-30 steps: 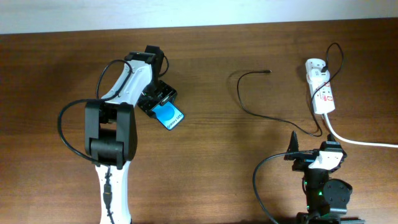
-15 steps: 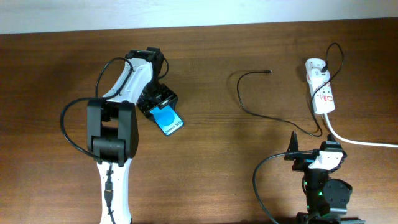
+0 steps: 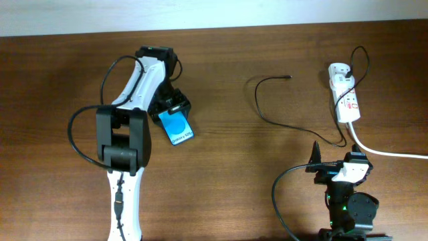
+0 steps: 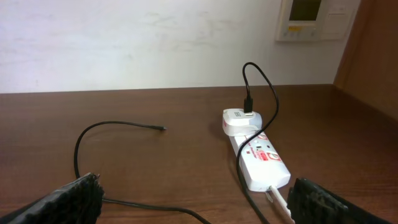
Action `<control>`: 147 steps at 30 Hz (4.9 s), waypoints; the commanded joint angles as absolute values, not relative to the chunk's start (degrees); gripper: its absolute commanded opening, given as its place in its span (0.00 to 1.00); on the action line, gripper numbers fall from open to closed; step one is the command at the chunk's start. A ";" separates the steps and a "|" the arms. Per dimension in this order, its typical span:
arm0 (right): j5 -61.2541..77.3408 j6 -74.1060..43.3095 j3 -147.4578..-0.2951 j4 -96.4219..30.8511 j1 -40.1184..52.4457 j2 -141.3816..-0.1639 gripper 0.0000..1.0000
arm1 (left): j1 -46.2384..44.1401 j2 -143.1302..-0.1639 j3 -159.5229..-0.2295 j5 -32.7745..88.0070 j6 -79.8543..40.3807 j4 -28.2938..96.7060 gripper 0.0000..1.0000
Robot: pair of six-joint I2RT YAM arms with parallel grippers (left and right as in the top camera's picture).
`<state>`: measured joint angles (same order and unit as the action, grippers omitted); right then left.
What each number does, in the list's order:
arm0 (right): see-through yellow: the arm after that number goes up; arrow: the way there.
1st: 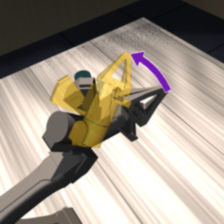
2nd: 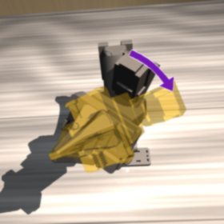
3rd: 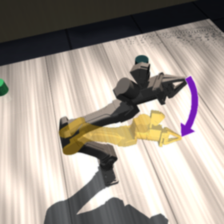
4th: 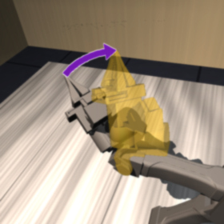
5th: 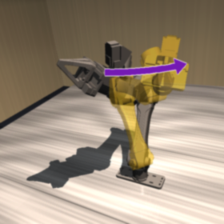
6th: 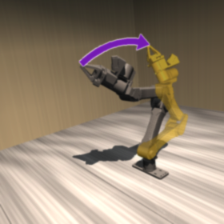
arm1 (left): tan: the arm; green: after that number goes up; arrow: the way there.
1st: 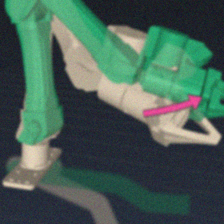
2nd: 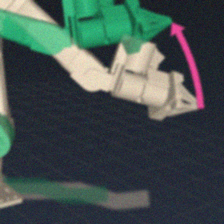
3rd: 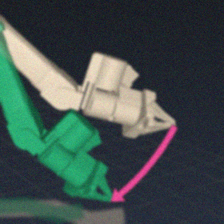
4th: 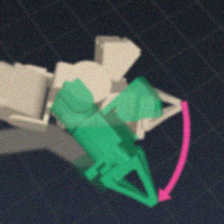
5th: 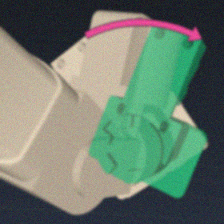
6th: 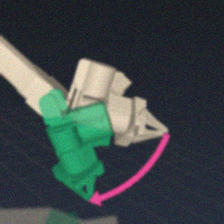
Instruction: Plug charger to phone and switch on socket
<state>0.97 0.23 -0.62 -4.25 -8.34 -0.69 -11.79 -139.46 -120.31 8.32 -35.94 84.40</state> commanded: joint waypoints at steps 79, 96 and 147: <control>1.28 0.43 -0.32 -4.51 -8.32 -0.40 0.99 | -6.85 -134.43 -131.63 73.32 -14.02 96.75 0.48; 1.28 0.43 -0.32 -4.51 -8.32 -0.40 0.98 | -6.70 -134.43 -131.63 72.42 -14.00 96.75 0.48; 41.78 -25.58 -58.35 -32.97 4.03 -48.93 0.98 | -6.74 -134.43 -131.63 68.99 -13.82 96.53 0.46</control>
<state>35.31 -25.71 -56.69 -36.38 0.51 -44.53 -6.98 -137.03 -130.10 67.24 -14.52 96.42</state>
